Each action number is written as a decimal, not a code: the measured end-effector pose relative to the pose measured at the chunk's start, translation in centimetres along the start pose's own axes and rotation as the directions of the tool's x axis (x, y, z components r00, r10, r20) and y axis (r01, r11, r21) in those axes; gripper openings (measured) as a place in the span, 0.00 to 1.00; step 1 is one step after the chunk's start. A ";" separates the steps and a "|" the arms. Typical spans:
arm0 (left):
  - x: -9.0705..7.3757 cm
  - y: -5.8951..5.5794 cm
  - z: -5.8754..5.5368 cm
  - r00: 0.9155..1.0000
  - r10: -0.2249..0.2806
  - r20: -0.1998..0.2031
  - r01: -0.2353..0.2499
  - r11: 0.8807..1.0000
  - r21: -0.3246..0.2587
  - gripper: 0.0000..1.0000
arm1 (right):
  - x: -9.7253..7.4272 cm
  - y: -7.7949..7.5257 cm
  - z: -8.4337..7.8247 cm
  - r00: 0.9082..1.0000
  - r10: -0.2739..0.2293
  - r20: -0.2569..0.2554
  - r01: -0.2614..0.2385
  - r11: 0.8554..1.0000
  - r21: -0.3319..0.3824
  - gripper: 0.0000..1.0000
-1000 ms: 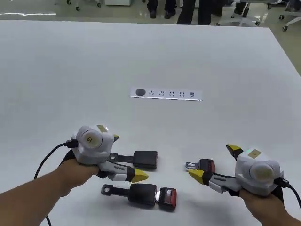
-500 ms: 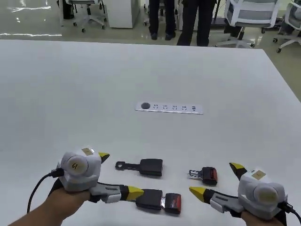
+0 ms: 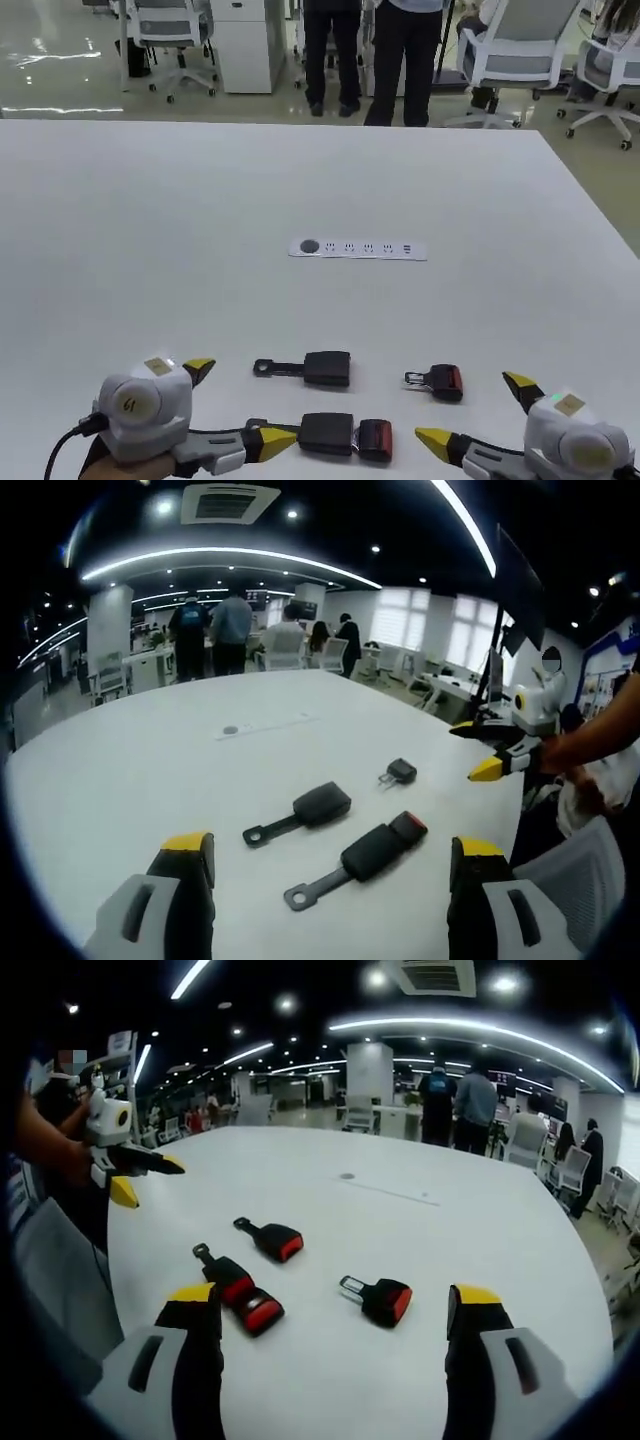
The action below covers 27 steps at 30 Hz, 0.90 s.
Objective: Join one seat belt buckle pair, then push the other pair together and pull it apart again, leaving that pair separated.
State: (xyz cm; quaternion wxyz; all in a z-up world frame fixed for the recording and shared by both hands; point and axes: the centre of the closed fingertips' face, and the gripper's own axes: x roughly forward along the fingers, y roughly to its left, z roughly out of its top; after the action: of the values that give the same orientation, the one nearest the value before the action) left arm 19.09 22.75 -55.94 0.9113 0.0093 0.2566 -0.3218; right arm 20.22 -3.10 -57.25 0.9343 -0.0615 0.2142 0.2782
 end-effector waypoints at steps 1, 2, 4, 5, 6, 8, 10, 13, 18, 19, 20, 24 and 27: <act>-0.2 0.3 -0.2 1.000 -0.001 0.003 0.001 1.000 0.001 1.00 | -0.2 0.1 0.1 1.000 -0.002 0.003 0.002 1.000 0.000 0.94; -0.5 0.4 -0.2 1.000 -0.002 0.006 0.002 1.000 0.002 1.00 | -0.4 0.2 0.0 1.000 -0.005 0.006 0.005 1.000 0.002 0.94; -1.2 0.3 0.1 1.000 0.001 0.019 -0.002 1.000 0.009 1.00 | -0.9 0.5 0.0 1.000 -0.013 0.009 0.013 1.000 -0.002 0.95; -1.4 0.6 -0.2 1.000 0.002 0.025 -0.003 1.000 0.006 1.00 | -1.0 0.6 0.0 1.000 -0.014 0.010 0.014 1.000 -0.002 0.95; -1.7 0.7 -0.2 0.999 0.005 0.033 -0.005 1.000 0.003 1.00 | -1.2 0.6 0.0 1.000 -0.017 0.012 0.017 1.000 0.001 0.95; -2.1 0.6 0.0 0.999 0.008 0.040 -0.008 1.000 0.001 1.00 | -1.5 0.6 0.0 0.999 -0.025 0.020 0.025 1.000 -0.003 0.95; -2.6 0.5 0.0 0.999 0.012 0.047 -0.012 1.000 0.000 1.00 | -1.6 0.6 -0.1 0.999 -0.030 0.023 0.030 1.000 0.002 0.96; -3.3 0.6 -0.3 0.998 0.016 0.058 -0.016 1.000 -0.010 1.00 | -2.1 0.9 0.0 0.998 -0.046 0.035 0.045 0.999 0.010 0.96; -4.0 0.7 -0.4 0.997 0.028 0.066 -0.027 0.999 -0.020 1.00 | -2.6 1.1 0.0 0.997 -0.057 0.046 0.057 0.998 0.006 0.97; -4.1 0.7 -0.4 0.997 0.029 0.065 -0.028 0.999 -0.019 1.00 | -2.7 1.1 0.0 0.997 -0.059 0.046 0.059 0.998 0.001 0.97; -4.3 0.7 -0.4 0.997 0.031 0.067 -0.030 0.999 -0.014 1.00 | -2.8 1.1 0.0 0.997 -0.059 0.045 0.059 0.998 -0.002 0.97; -4.7 0.7 -0.4 0.997 0.035 0.075 -0.034 0.999 -0.012 1.00 | -3.2 1.2 -0.1 0.997 -0.065 0.044 0.066 0.998 0.000 0.98; -5.1 0.7 -0.3 0.996 0.039 0.082 -0.037 0.999 -0.017 1.00 | -3.3 1.1 -0.2 0.997 -0.071 0.041 0.071 0.997 0.002 0.98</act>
State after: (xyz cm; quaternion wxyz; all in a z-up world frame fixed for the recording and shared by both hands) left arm 15.93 26.34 -53.90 0.9272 -0.0060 0.2207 -0.3025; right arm 17.03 -3.91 -55.99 0.9478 -0.0632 0.1927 0.2460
